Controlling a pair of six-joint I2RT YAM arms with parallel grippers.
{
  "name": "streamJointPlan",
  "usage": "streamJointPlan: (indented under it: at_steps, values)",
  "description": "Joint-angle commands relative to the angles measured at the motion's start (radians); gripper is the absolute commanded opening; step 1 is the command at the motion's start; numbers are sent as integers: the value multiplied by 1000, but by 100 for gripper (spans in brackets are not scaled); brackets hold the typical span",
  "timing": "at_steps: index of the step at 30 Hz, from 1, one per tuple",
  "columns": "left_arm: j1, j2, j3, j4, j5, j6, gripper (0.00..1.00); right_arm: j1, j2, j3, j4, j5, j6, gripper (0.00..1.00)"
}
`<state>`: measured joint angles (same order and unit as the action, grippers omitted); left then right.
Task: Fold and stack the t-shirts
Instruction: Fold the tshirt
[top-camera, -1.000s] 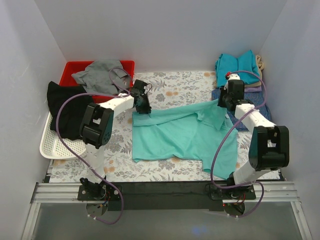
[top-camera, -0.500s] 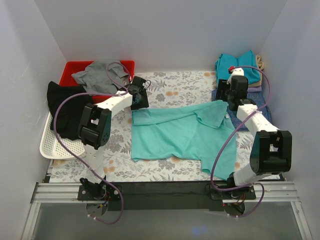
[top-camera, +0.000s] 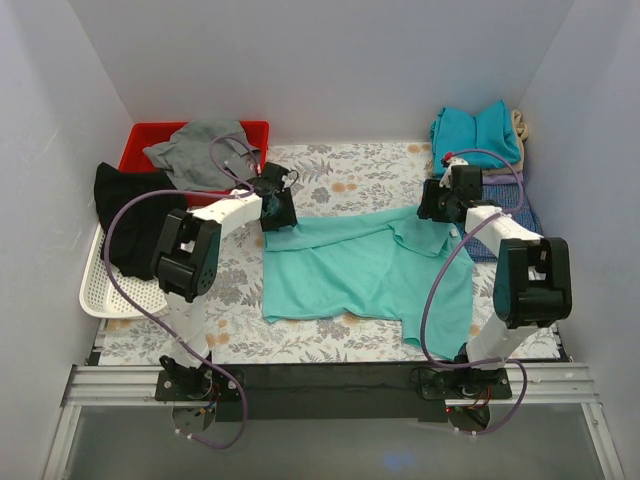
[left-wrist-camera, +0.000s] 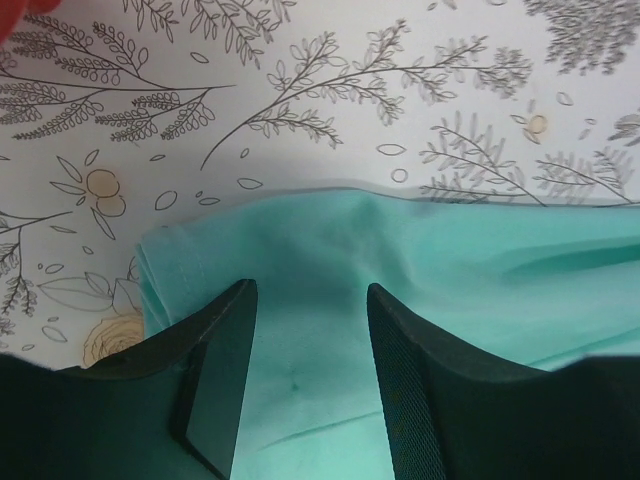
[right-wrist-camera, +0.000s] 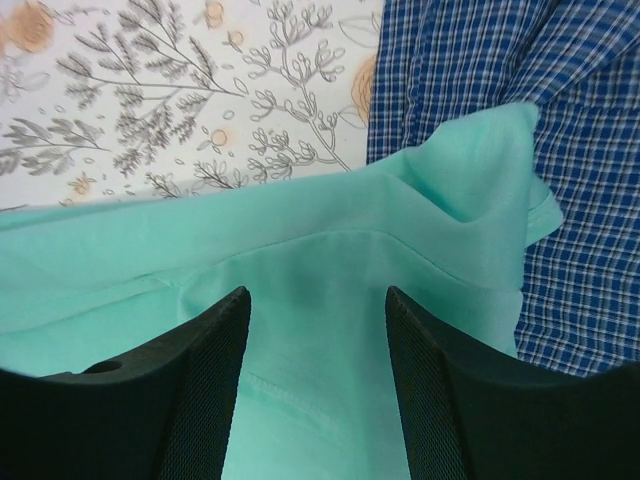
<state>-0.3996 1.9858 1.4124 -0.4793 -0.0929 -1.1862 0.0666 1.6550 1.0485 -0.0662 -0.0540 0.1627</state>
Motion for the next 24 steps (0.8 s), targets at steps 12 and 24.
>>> streamJointPlan:
  at_steps: [12,24]
  values:
    - [136,119,126,-91,-120,26,46,-25,184,85,-110,210,20,63]
    - [139,-93,96,74,217,109,45,-31,8,76,57,-239,-95,67]
